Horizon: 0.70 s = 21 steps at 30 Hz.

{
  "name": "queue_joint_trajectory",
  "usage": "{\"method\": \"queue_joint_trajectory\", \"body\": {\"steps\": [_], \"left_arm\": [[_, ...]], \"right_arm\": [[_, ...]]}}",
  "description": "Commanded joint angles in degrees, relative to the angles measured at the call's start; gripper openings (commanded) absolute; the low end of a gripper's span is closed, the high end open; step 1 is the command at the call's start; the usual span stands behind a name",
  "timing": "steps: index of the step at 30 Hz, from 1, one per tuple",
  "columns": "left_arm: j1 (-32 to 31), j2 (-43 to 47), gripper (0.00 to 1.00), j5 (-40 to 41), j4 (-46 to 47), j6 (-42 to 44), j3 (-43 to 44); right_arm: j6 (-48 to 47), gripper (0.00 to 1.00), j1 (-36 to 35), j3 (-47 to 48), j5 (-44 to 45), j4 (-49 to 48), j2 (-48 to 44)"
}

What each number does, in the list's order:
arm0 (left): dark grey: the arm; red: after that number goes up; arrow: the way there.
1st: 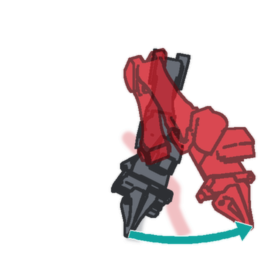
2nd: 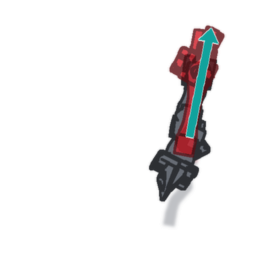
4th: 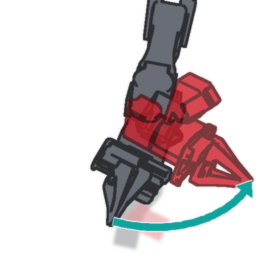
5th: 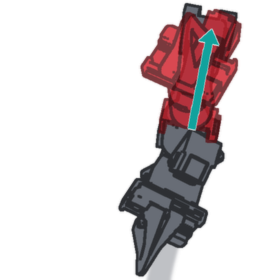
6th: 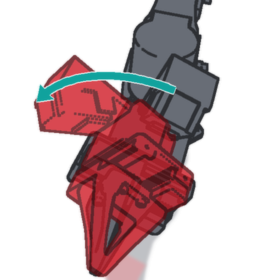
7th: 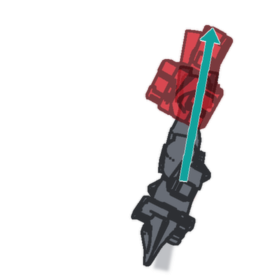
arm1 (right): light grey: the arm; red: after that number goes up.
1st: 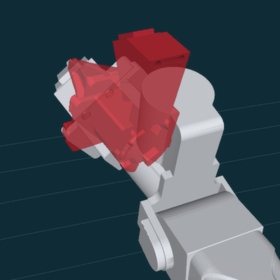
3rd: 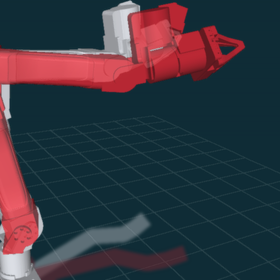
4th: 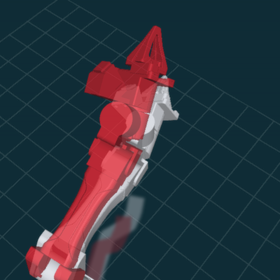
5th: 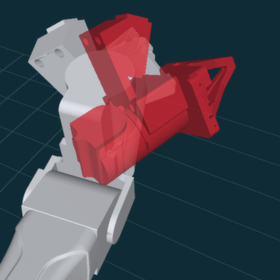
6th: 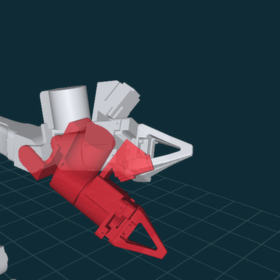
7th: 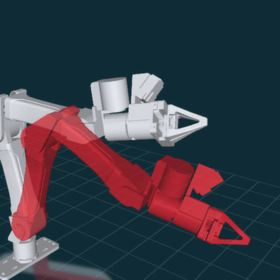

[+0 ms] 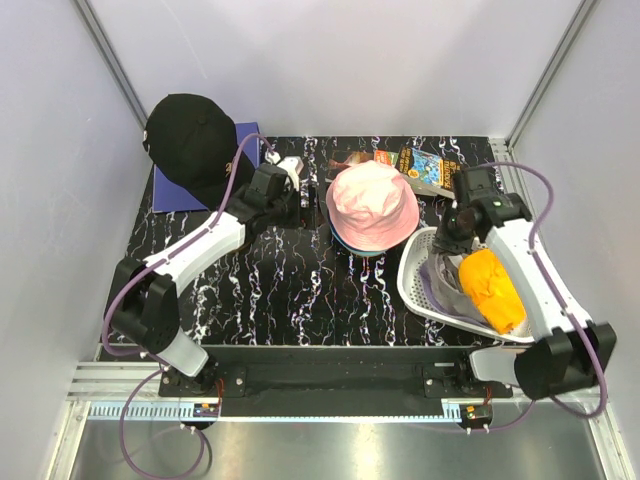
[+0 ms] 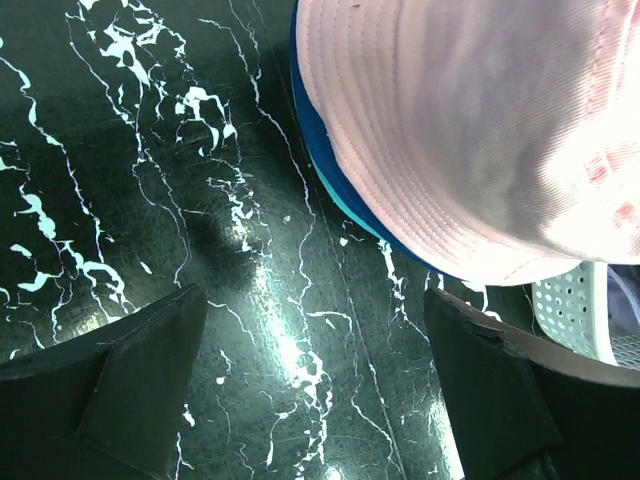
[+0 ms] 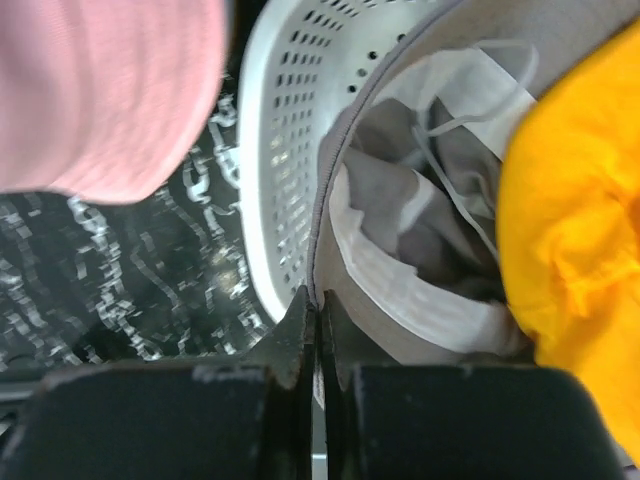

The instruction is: Stack the hats

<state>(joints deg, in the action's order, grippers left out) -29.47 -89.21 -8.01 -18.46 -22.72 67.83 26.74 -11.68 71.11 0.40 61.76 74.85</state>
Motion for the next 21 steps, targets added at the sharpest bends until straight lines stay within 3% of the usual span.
{"method": "queue_joint_trajectory", "body": {"steps": [1,12,21], "left_arm": [[-0.8,3.1,0.93,1.4,1.3,0.8,-0.6],[-1.7,5.3,0.94,3.1,1.4,0.9,-1.2],[-2.9,5.2,0.95,2.9,1.3,-0.2,-0.9]], "right_arm": [[2.3,0.0,-0.3,5.4,-3.9,6.8,-5.1],[3.4,0.0,-0.4,20.0,0.7,15.3,-8.5],[6.0,0.0,-0.3,29.2,3.3,15.8,-9.5]]}}
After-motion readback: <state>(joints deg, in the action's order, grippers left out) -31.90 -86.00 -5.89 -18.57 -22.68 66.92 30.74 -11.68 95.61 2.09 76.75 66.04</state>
